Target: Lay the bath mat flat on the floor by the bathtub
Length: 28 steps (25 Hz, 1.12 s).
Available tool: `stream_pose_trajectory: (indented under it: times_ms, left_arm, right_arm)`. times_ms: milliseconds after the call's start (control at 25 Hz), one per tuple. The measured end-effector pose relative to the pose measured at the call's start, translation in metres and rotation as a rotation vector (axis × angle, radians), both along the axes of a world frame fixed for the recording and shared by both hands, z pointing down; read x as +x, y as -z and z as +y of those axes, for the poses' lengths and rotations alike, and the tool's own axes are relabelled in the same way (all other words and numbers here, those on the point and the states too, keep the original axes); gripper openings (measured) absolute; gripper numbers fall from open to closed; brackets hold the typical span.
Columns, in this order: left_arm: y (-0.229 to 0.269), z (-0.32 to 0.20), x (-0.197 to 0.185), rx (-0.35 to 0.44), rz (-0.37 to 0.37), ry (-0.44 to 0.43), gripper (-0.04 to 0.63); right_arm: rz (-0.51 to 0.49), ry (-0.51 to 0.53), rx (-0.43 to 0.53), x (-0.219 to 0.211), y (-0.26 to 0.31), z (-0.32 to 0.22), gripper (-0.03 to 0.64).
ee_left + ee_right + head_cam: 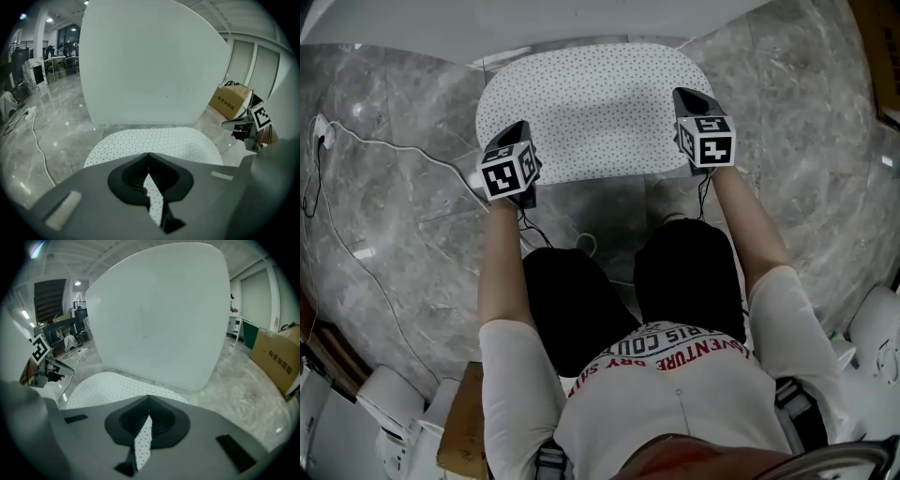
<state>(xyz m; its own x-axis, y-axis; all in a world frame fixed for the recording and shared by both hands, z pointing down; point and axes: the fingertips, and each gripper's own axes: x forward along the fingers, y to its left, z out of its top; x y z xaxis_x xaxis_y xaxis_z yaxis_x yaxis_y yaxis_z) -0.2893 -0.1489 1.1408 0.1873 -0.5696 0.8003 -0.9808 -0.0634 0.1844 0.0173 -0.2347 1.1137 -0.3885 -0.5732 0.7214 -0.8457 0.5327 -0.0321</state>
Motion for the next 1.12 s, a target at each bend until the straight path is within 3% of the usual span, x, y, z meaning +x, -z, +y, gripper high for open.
stream_pose_trajectory:
  times_ms: [80,200,560,720,920,1120]
  left_arm:
    - [0.025,-0.003,0.010,0.029,0.019,0.010,0.014]
    - [0.075,-0.007,0.029,0.069,0.018,-0.045,0.014]
    - [0.290,-0.013,0.079,0.215,0.079,-0.182,0.012]
    - [0.385,-0.014,0.085,0.269,0.090,-0.184,0.012]
    - [0.529,-0.008,0.093,0.404,0.112,-0.181,0.012]
    - [0.637,-0.001,0.093,0.472,0.121,-0.175,0.012]
  right_arm:
    - [-0.011,0.011,0.005,-0.006,0.020,0.001,0.009]
    - [-0.038,0.033,0.001,-0.014,0.060,0.008,0.009]
    - [-0.120,0.079,0.041,-0.035,0.251,0.036,0.008]
    - [-0.130,0.091,0.083,-0.042,0.343,0.041,0.008]
    - [-0.163,0.027,0.173,-0.040,0.466,0.043,0.008]
    - [-0.203,-0.005,0.223,-0.042,0.574,0.051,0.008]
